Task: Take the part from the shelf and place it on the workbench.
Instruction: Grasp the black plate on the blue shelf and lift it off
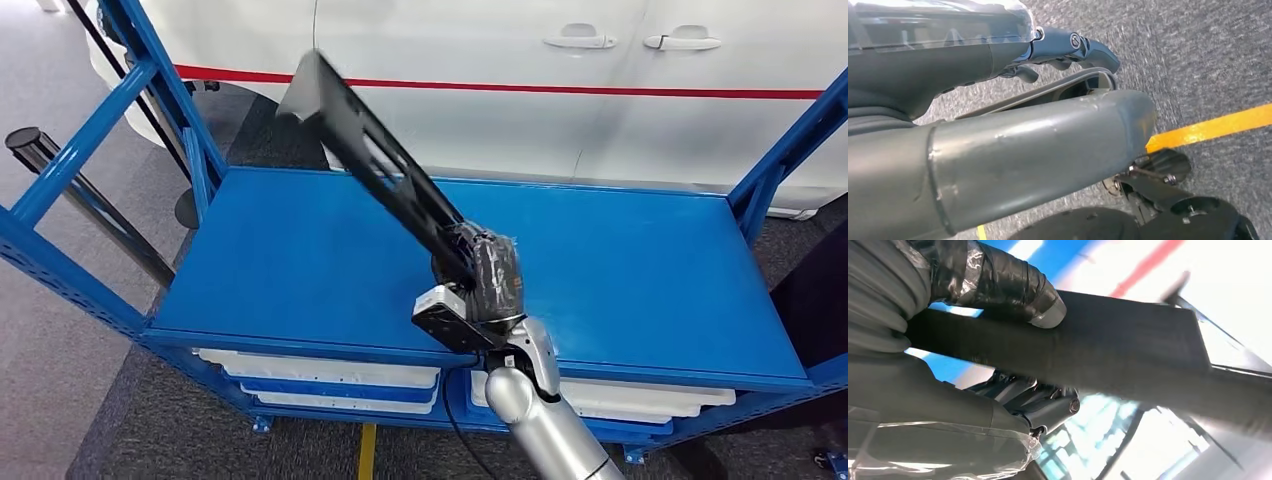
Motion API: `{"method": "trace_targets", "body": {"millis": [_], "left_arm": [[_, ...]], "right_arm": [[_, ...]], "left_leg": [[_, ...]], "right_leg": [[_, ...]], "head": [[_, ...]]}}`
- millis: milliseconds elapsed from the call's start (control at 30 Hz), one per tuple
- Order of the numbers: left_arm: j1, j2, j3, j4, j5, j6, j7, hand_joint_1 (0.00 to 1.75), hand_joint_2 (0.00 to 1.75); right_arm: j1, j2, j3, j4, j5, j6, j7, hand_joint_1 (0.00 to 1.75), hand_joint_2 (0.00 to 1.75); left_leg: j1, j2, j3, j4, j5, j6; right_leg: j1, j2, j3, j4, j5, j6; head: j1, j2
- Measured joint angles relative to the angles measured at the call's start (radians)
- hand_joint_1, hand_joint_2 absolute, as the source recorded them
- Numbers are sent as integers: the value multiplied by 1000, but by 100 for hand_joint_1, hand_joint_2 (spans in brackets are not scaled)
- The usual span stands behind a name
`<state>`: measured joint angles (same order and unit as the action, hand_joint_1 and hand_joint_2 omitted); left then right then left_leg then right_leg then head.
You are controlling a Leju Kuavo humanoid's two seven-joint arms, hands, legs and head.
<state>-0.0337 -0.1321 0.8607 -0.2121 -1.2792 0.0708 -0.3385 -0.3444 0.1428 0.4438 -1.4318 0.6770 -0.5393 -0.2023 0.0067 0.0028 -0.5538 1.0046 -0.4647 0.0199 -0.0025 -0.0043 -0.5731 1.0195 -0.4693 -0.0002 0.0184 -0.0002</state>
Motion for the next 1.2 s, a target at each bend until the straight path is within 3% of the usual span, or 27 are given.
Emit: {"method": "trace_targets", "body": {"millis": [67, 133, 233, 267, 300, 333, 400, 433, 467, 600, 667, 733, 767, 800, 833, 900, 967, 1100, 1133, 1200], "left_arm": [[1, -1, 10, 0, 1, 2, -4, 0, 0], [3, -2, 18, 0, 1, 4, -6, 0, 0], [1, -3, 25, 0, 2, 5, -7, 0, 0], [1, -3, 29, 0, 3, 5, -7, 0, 0], [2, -3, 33, 0, 4, 6, -7, 0, 0], [2, -3, 38, 0, 7, 8, -7, 0, 0], [3, -3, 47, 0, 13, 12, -9, 0, 0], [3, -3, 50, 0, 17, 13, -10, 0, 0], [2, -3, 54, 0, 19, 14, -12, 0, 0], [0, -8, 67, 0, 22, 15, -14, 0, 0], [-1, -10, 72, 0, 26, 16, -16, 0, 0], [-3, -11, 79, 0, 33, 18, -21, 0, 87], [-3, -11, 85, 0, 36, 19, -23, 0, 131], [-3, -12, 89, 0, 38, 19, -24, 0, 175], [-3, -12, 94, 0, 39, 20, -25, 0, 175], [-3, -15, 101, 0, 40, 20, -25, 0, 175], [-3, -18, 110, 0, 42, 22, -25, 0, 175], [-3, -21, 126, 0, 44, 23, -24, 0, 175], [-3, -21, 129, 0, 44, 23, -24, 0, 175], [-3, -21, 135, 0, 44, 23, -24, 0, 175]], "right_arm": [[25, -6, 3, -105, -77, -10, -27, 175, 175], [38, -11, 7, -186, -110, -11, -34, 175, 175], [58, -20, 14, -267, -160, -17, -60, 175, 175], [68, -25, 16, -289, -190, -20, -75, 175, 175], [77, -31, 17, -313, -221, -23, -89, 175, 175], [86, -38, 18, -339, -253, -25, -103, 175, 175], [101, -54, 19, -396, -315, -27, -127, 175, 175], [107, -62, 18, -424, -341, -25, -136, 175, 175], [112, -70, 18, -450, -362, -24, -143, 175, 175], [129, -94, 18, -519, -402, -19, -153, 175, 175], [138, -106, 18, -543, -451, -5, -173, 175, 175], [158, -117, 17, -563, -527, 18, -202, 175, 175], [174, -121, 16, -571, -568, 31, -214, 175, 175], [191, -124, 13, -578, -604, 44, -223, 175, 175], [207, -127, 11, -585, -642, 59, -231, 175, 175], [238, -129, 2, -592, -709, 88, -240, 175, 175], [274, -129, -8, -595, -765, 113, -249, 175, 175], [347, -126, -30, -591, -809, 139, -273, 175, 175], [358, -125, -33, -591, -811, 142, -277, 175, 175], [372, -121, -38, -590, -812, 148, -283, 175, 175]], "left_leg": [[1, 0, -2, 1, -3, -11], [3, -1, -18, 40, -32, -22], [9, -1, -106, 224, -121, -36], [10, 0, -132, 272, -132, -39], [11, 0, -142, 286, -123, -41], [12, 0, -131, 257, -94, -41], [13, 0, -70, 123, -21, -36], [11, -1, -41, 61, 0, -31], [8, -1, -25, 26, 8, -26], [6, -1, -17, 4, 8, -2], [9, 1, -13, -6, 13, 13], [7, 1, -13, -7, 12, 21], [6, 0, -12, -6, 12, 22], [5, -1, -12, -5, 10, 23], [4, -2, -11, -4, 9, 22], [4, -3, -8, 2, 3, 18], [1, -4, -10, 10, -4, 9], [0, -6, -11, 16, -13, -12], [1, -5, -17, 32, -27, -18], [4, -5, -59, 129, -85, -28]], "right_leg": [[-4, -1, -2, -4, 4, -7], [-11, 0, 1, -12, 8, -17], [-12, 0, 2, -14, 8, -25], [-12, 0, 3, -13, 7, -25], [-12, 0, 4, -12, 5, -25], [-12, 1, 6, -11, 2, -23], [-12, 3, 13, -8, -5, -16], [-10, 3, 14, -5, -9, -11], [-9, 3, 14, -3, -11, -6], [-10, 4, 10, 3, -20, 15], [-12, 5, -17, 67, -63, 23], [-12, 5, -80, 197, -124, 27], [-12, 5, -109, 252, -140, 29], [-12, 5, -124, 275, -136, 29], [-12, 4, -120, 258, -114, 28], [-12, 4, -64, 133, -43, 23], [-8, 4, -17, 31, -7, 14], [-6, 4, -9, 8, -2, -7], [-8, 3, -8, 5, -1, -14], [-11, 2, -6, 1, 1, -23]], "head": [[0, 0], [-1, 0], [-2, 0], [-2, 0], [-2, 0], [-2, 0], [-2, 0], [-1, 0], [-1, 0], [-1, 0], [-1, 0], [-1, 0], [-1, 0], [-1, 0], [-1, 0], [-1, 0], [-1, 0], [-2, 0], [-2, 0], [-2, 0]]}}
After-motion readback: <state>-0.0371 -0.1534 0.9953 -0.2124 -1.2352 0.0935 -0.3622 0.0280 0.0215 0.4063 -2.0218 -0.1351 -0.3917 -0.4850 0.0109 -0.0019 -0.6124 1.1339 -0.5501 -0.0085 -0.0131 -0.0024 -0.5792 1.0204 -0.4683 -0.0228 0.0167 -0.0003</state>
